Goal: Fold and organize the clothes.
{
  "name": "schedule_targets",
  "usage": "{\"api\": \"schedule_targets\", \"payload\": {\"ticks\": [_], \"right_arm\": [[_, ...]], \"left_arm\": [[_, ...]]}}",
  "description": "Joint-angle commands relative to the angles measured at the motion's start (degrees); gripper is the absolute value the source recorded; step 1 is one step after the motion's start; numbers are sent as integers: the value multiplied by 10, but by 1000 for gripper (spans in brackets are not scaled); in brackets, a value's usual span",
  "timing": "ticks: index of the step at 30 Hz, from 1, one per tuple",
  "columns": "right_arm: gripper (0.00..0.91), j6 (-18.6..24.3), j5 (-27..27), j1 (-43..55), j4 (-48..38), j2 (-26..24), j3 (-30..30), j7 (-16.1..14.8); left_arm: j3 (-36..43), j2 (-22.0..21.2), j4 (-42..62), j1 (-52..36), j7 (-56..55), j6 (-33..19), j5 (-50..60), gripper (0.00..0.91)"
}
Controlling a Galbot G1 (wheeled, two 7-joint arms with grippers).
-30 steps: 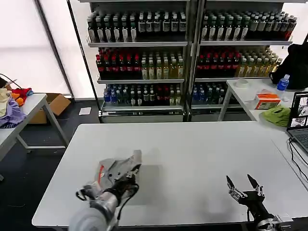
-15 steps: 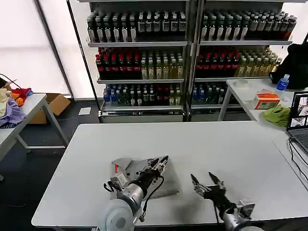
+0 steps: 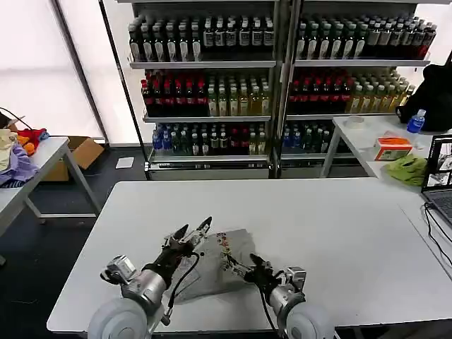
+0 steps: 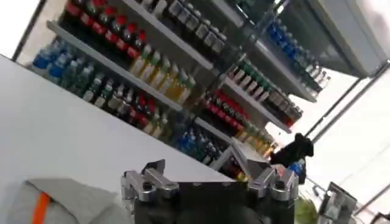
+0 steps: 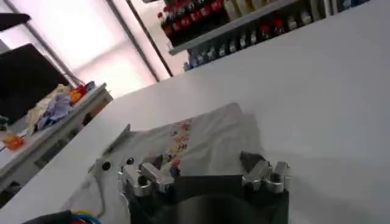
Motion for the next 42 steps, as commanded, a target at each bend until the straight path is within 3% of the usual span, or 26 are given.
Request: {"api": "schedule_targets", "payload": {"ticks": [1,9,15,21,27,31,34,35,36,38,42], "right_arm": [[0,-22,32,38,-41,13,-49,46],[0,-19,46,15,-9,3,-30,81],[0,-15,44,-18,21,-12,1,86],[0,-20,29,-61,63,-32,40,64],[0,-22,24,-133,105,-90,137,23],[0,-36,23,-182,121,-134,237,1],[0,-36,17,-205,124,-153,268,-18],[81,-30,5,-205,126,-152,267,-24],[907,-27,-1,-205,127,-150,263,-24],[907,-23,-30,-201,142,-131,256,-22],[907,30,-66,-206,188,-109,251,-7]], "left_arm": [[-62,8,-31,32,16,1,-4,907],[-65,9,-25,33,12,3,-4,907],[-73,8,-27,38,10,4,-4,907],[-71,7,-23,32,5,5,0,907],[-75,8,-23,32,6,5,0,907],[-73,8,-22,30,5,5,0,907],[-70,6,-21,31,6,4,2,907],[-68,5,-19,31,6,4,3,907],[-66,3,-17,30,6,4,7,907],[-62,-1,-14,28,6,4,12,907],[-65,0,-30,34,5,7,11,907]]}}
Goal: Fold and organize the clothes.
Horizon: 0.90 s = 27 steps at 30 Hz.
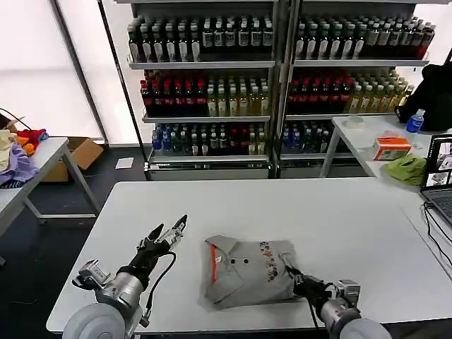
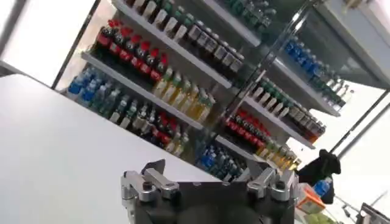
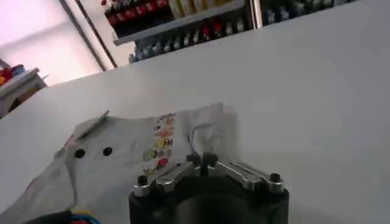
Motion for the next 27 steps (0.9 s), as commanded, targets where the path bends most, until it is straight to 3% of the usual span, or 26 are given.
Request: {"api": "schedule_targets", "payload": {"ticks": [1,5,8,10,14,16,18,21,23,24,27], "right_arm": [[907,65,-80,-54,87,-4,67,-17],[907,115,-165,-3,57,17,-21,-49],[907,116,-172,34,14,37,-79,-62],[907,111,-171,45,-22,52,-111,-44],[907,114,-136,18,-59,50,-109,-63],[907,109,-140,4,-57,50,-105,-27],[907,70,-140,-13,-40,54,-93,23],[907,94,-169,-25,-20,55,-80,29],[907,57,-123,-22,-9,55,-77,50],[907,46,-98,-20,-12,55,-75,49],[907,44,-93,-10,-29,49,-75,14]], "left_arm": [[-2,1,-16,8,-1,3,5,907],[-4,4,-17,10,-1,3,6,907],[-4,2,-18,12,-1,3,7,907],[-4,3,-16,14,0,3,8,907],[-8,2,-12,19,4,0,7,907],[-7,2,-8,19,4,0,9,907],[-8,0,-4,18,5,-1,10,907],[-9,0,3,14,7,-3,10,907],[-5,-1,7,10,7,-3,11,907],[-4,-2,9,7,7,-4,13,907],[-1,-5,10,2,7,-4,15,907]]}}
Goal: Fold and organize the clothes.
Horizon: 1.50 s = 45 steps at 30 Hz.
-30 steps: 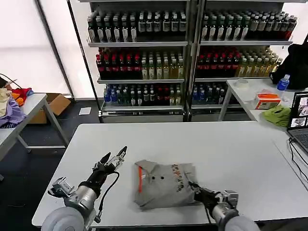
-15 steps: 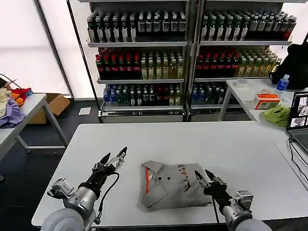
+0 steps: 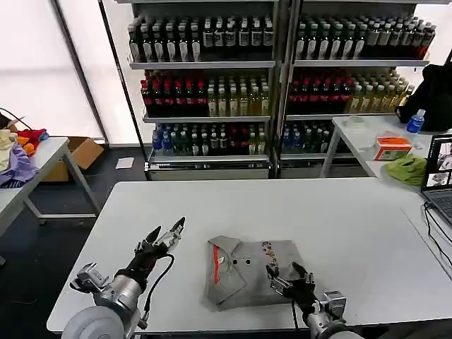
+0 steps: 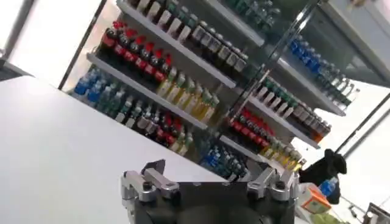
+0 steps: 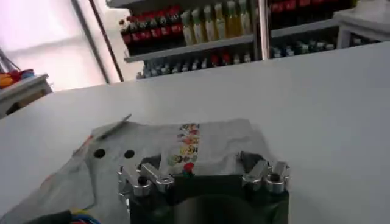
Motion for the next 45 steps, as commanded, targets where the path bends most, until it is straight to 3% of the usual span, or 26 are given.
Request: {"api": "schedule_targets", "payload": {"ticks": [1,3,7,12,16,20,28,31,35,41,45], "right_arm": [[907,-38,57,2,-14,3,-10,11],[907,-38,73,16,-8,5,-5,14],[907,11,-1,12,39,-5,14,-6],[907,76,-49,-15,99,-18,143,-70],[907,107,-32,-30,87,-20,235,-96],[907,132,-34,-63,59,-13,311,-146],[907,209,-16,-110,11,11,375,-220],[907,228,-39,-117,-11,16,391,-230],[907,240,-39,-109,-37,17,397,-210],[907,265,-39,-106,-47,15,387,-193],[907,256,-20,-113,-26,22,381,-190]], "left_arm": [[4,-3,7,-8,2,-2,6,907],[2,-1,4,-8,1,-1,6,907],[-6,4,-8,0,2,-1,5,907],[-21,7,-17,10,13,-1,8,907],[-38,8,-14,20,59,-14,59,907],[-54,-7,-14,48,116,-28,136,907],[-80,-11,-14,105,219,-71,247,907],[-97,-7,-18,125,243,-102,297,907],[-128,1,-22,153,258,-127,311,907],[-158,2,-27,159,272,-131,312,907],[-162,0,-29,161,280,-134,316,907]]}}
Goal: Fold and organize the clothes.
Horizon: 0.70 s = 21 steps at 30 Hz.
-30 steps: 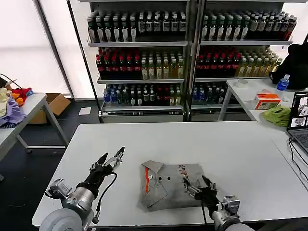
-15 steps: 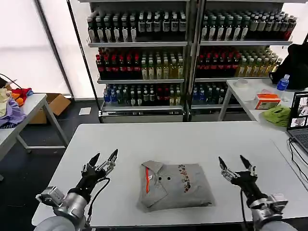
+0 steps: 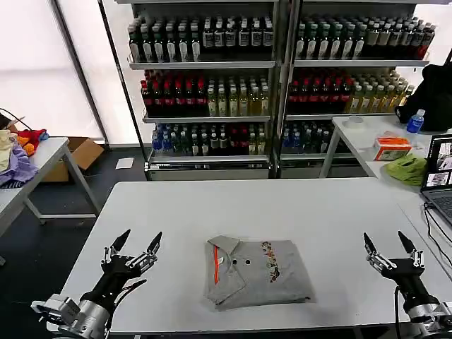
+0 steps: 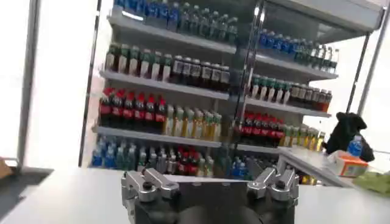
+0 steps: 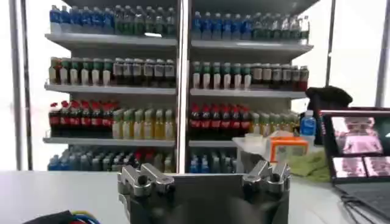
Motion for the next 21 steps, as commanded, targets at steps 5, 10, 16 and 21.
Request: {"api": "schedule_targets", "payload": {"ticks": [5,10,16,21], "right_arm": [[907,45,-15,-28,0,20,11,-15],[907,33,-20,-36,25,19,2,-21],[907,30,-22,-36,23,18,11,-22],[907,31,-25,-42,25,23,7,-26]], "left_arm": [[-47,-5,5,45,64,-45,94,907],[-54,-16,-13,66,89,-43,97,907],[-58,-34,-17,59,107,-42,112,907],[-61,-34,-18,62,117,-44,137,907]]}}
